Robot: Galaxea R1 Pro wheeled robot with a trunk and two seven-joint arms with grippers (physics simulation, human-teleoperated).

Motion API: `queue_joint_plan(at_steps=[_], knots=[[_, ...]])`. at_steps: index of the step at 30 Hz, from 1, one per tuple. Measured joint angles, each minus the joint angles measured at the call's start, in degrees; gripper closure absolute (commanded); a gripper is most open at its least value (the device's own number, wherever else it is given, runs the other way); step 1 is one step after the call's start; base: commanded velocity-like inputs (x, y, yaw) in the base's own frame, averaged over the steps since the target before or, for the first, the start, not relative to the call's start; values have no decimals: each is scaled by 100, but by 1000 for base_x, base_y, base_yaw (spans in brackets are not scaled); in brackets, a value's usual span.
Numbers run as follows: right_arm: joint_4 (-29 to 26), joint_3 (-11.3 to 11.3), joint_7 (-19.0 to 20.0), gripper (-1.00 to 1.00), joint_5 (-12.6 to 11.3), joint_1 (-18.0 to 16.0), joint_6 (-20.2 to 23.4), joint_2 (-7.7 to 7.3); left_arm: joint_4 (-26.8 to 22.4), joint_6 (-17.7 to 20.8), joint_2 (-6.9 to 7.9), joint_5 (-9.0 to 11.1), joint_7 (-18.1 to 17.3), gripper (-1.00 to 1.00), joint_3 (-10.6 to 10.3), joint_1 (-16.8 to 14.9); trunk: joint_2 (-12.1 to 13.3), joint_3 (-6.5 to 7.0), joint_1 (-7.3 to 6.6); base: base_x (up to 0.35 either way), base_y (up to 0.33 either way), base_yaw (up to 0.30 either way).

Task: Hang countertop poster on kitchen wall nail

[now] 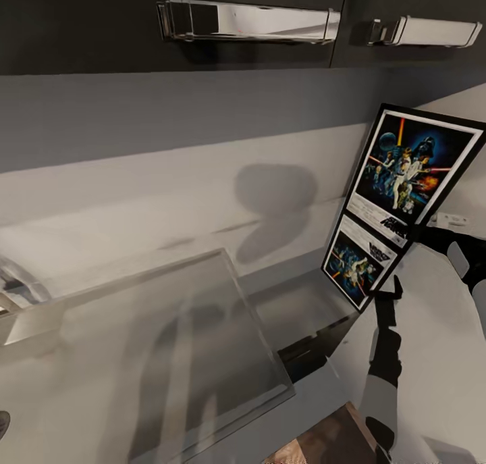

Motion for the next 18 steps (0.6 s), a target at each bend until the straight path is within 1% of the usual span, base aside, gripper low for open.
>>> queue_joint_plan(at_steps=[18], knots=[[-39, -2, 6, -100, -11, 0, -10, -76, 0, 0, 0, 0, 0, -100, 0, 0, 0, -167, 0, 0, 0, 0]])
